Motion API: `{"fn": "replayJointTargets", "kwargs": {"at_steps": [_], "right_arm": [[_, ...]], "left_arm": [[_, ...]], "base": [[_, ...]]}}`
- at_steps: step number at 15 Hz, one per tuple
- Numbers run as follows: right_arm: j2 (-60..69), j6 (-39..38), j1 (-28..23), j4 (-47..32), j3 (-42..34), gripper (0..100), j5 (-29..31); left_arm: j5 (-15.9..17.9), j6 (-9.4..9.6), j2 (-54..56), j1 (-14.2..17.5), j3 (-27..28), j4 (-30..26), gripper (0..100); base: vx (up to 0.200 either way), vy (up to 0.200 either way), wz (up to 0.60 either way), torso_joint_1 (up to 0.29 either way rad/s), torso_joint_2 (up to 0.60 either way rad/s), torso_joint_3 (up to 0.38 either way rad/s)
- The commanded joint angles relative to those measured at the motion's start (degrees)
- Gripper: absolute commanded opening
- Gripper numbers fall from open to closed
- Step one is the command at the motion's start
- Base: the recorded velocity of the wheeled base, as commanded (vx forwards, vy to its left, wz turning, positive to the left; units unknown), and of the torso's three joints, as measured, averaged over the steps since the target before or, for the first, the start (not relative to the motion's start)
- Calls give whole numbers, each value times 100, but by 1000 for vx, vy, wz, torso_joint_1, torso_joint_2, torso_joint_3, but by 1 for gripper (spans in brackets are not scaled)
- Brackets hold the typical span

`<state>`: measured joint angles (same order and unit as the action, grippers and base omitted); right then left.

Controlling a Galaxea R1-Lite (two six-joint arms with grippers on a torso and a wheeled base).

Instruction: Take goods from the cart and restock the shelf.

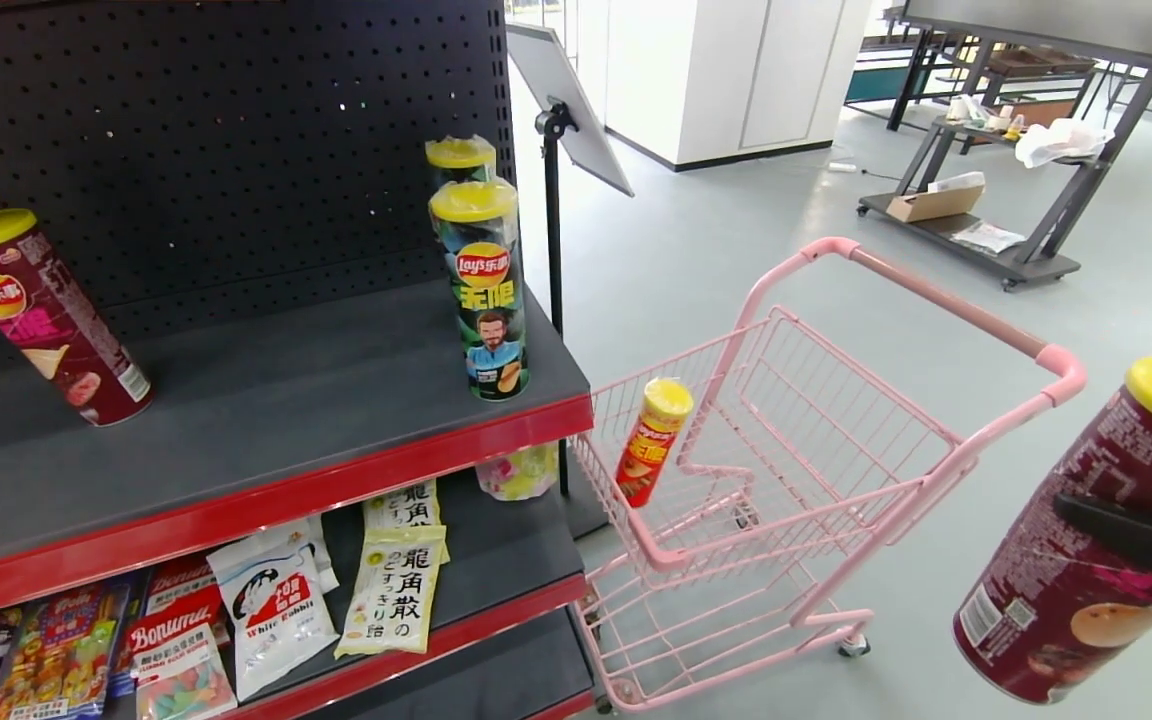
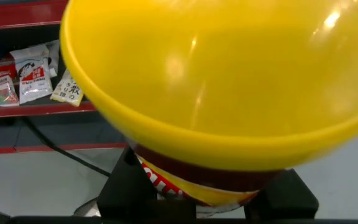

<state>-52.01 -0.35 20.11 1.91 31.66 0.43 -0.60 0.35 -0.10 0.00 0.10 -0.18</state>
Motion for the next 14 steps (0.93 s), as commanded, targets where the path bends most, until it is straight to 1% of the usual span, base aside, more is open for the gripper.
{"fn": "replayJointTargets", "kwargs": {"at_steps": [1, 3, 5, 8, 13, 14], "right_arm": [[-205, 9, 28, 11, 51, 0, -69], [-345, 141, 28, 37, 148, 0, -403], [-504, 238, 28, 37, 262, 0, -561], [-785, 369, 36, 37, 323, 0, -570], [-882, 361, 28, 116, 315, 0, -570], [-899, 378, 28, 169, 271, 0, -552]], "left_arm": [[-2, 0, -8, 0, -1, 1, 100], [-2, 0, -8, 0, -1, 1, 100], [-2, 0, -8, -9, -1, 1, 100], [7, 0, 1, 0, -1, 1, 100], [-2, -27, 10, 0, -1, 1, 100], [-2, -27, 10, 0, -1, 1, 100]], "base": [[0, 0, 0, 168, -373, -217], [0, 0, 0, 122, -295, -159], [0, 0, 0, 13, -28, -21], [0, 0, 600, 4, -4, -4], [0, 0, 600, 5, 2, 0], [0, 0, 0, 0, 0, 0]]}}
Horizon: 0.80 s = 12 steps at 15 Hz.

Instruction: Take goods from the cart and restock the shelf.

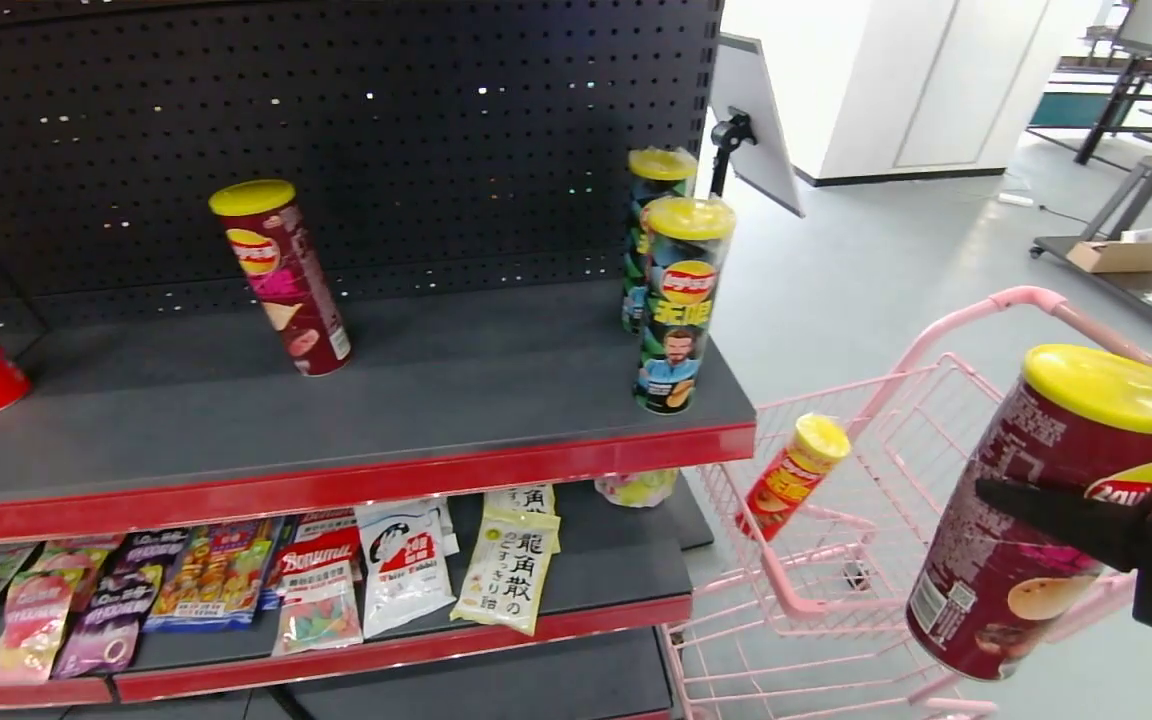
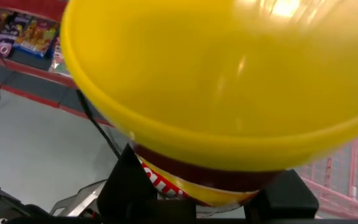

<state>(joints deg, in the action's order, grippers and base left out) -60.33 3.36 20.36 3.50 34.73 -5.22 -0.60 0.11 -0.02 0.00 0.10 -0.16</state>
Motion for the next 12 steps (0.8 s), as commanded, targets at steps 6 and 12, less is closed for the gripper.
{"fn": "replayJointTargets", "kwargs": {"at_steps": [6, 12], "right_arm": [[92, -29, -6, 46, -124, 0, 3], [443, 112, 249, 450, -555, 0, -691]], "left_arm": [[-2, 15, 2, 0, -1, -2, 100], [-2, 15, 2, 0, -1, -2, 100]], "base": [[0, 33, 0, 0, -1, -1], [0, 200, 0, -2, -2, 1]]}}
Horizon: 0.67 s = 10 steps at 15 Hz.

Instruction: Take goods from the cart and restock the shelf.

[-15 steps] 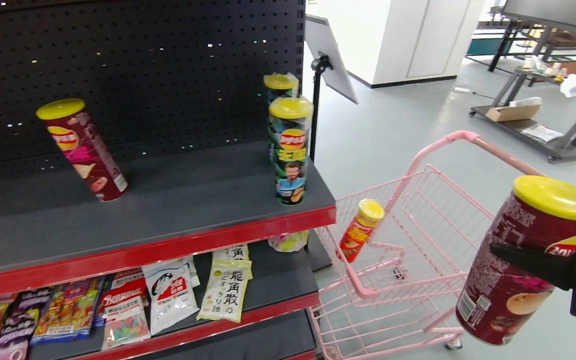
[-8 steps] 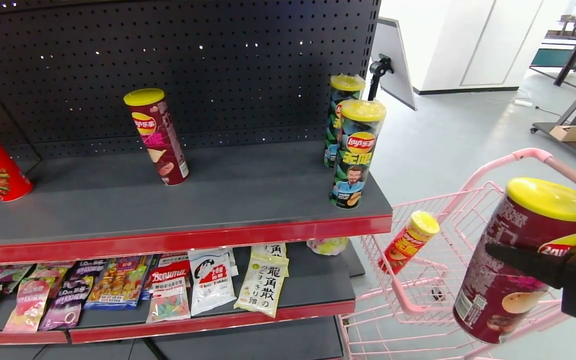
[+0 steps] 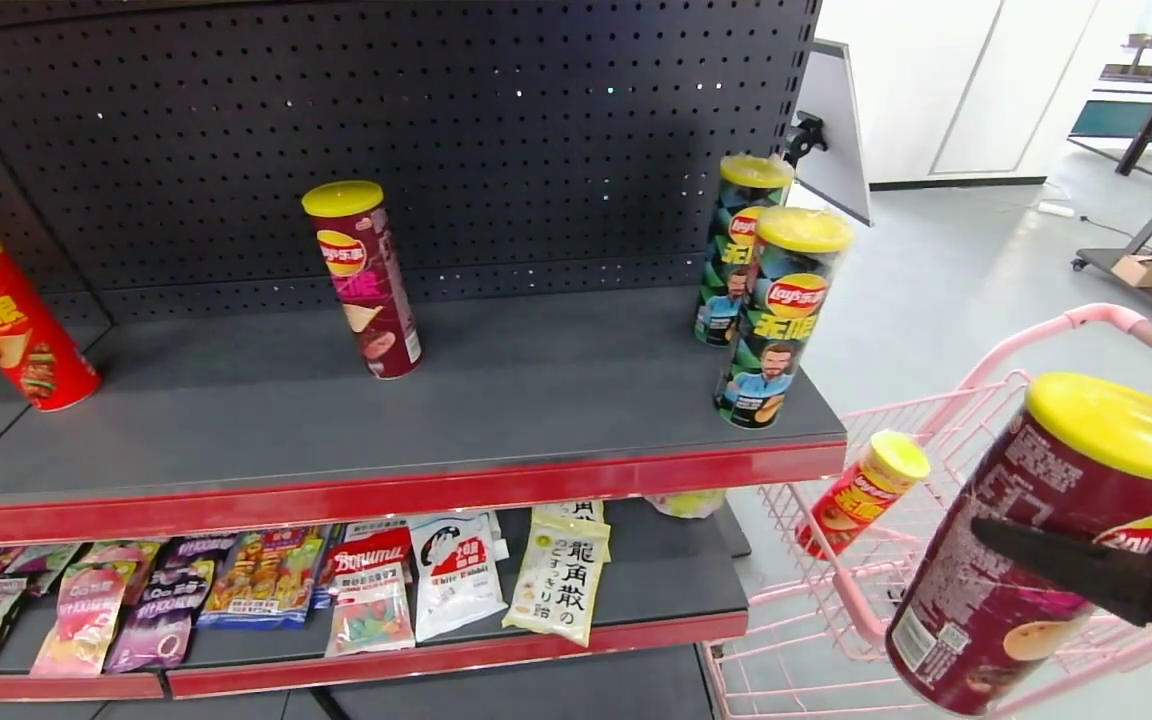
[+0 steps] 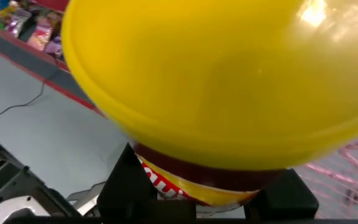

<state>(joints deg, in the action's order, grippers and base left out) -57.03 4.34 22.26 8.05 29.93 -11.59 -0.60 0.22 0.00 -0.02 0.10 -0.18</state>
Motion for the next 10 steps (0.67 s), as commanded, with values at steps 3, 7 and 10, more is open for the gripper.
{"fn": "replayJointTargets", "kwargs": {"at_steps": [3, 7, 10], "right_arm": [[139, 32, 77, 4, -84, 0, -467], [166, 23, 86, 4, -48, 0, -555], [210, 23, 244, 4, -75, 0, -572]], "left_arm": [[-2, -4, 0, 2, -1, 1, 100], [-2, -4, 0, 2, -1, 1, 100], [-2, -4, 0, 2, -1, 1, 100]], "base": [[0, 200, 0, 4, 4, 1], [0, 200, 0, 1, 5, -1], [0, 200, 0, 1, 2, 2]]}}
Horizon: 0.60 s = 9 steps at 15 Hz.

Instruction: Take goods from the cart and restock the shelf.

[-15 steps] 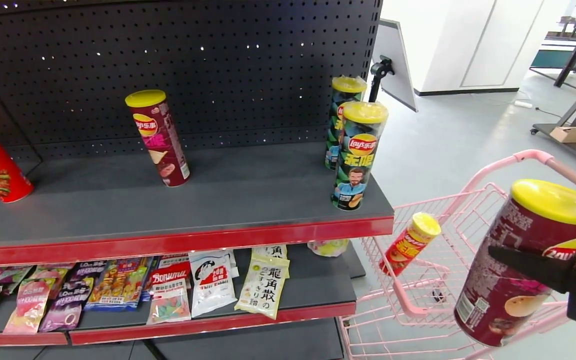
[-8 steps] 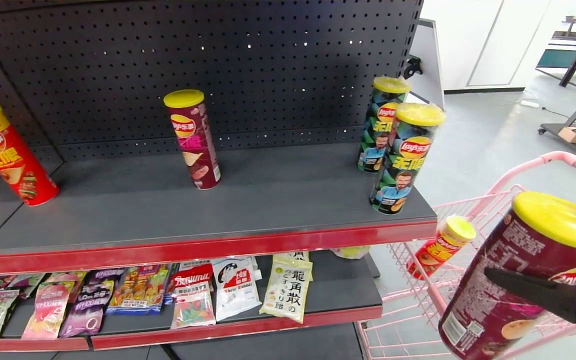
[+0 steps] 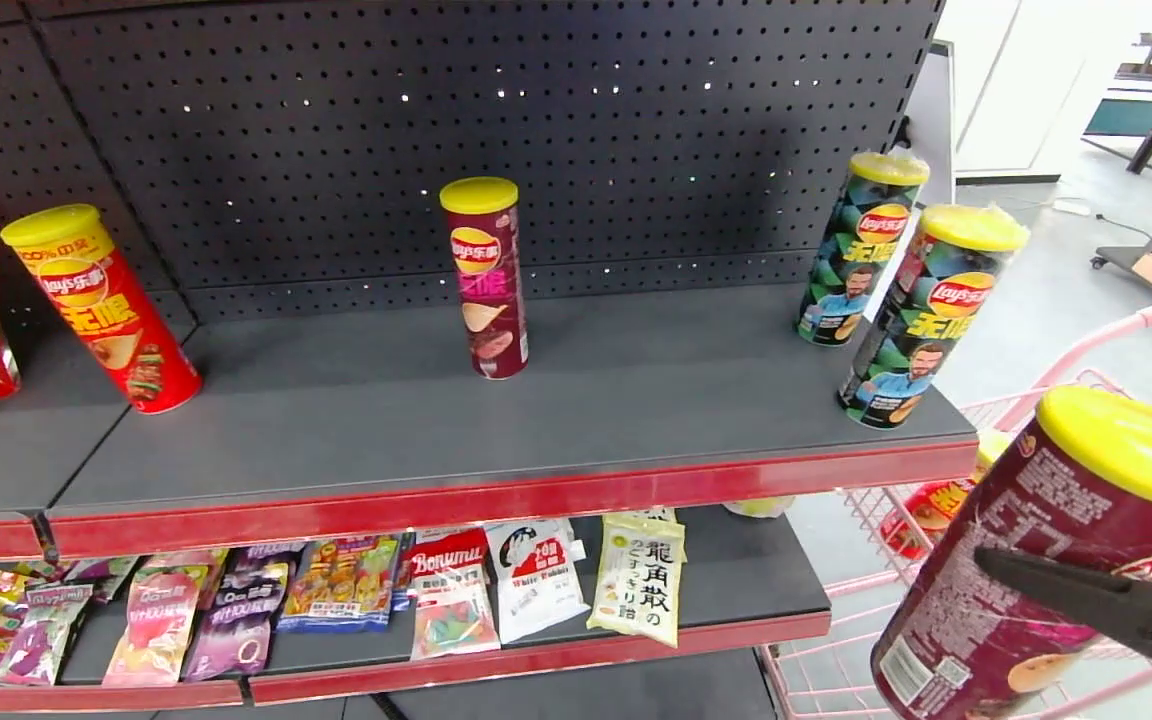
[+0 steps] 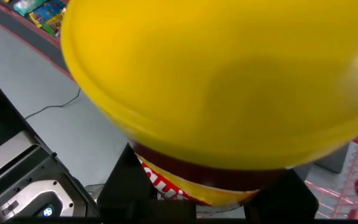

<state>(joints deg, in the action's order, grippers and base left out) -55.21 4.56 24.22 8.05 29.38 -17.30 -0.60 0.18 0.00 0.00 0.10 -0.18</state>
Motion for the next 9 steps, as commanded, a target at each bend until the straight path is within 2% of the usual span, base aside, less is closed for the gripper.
{"fn": "replayJointTargets", "kwargs": {"at_steps": [1, 7, 9], "right_arm": [[28, 1, 56, 4, -29, 0, -2], [28, -8, 56, 4, -20, 0, -2], [28, 1, 56, 4, 6, 0, -2]], "left_arm": [[-2, -1, 0, 0, -1, 1, 100], [-2, -1, 0, 0, -1, 1, 100], [-2, 8, 0, 0, -10, 1, 100]], "base": [[0, 200, 0, -2, 7, -7], [0, 0, 0, 0, 0, 0], [200, 0, 0, -2, 0, 7]]}}
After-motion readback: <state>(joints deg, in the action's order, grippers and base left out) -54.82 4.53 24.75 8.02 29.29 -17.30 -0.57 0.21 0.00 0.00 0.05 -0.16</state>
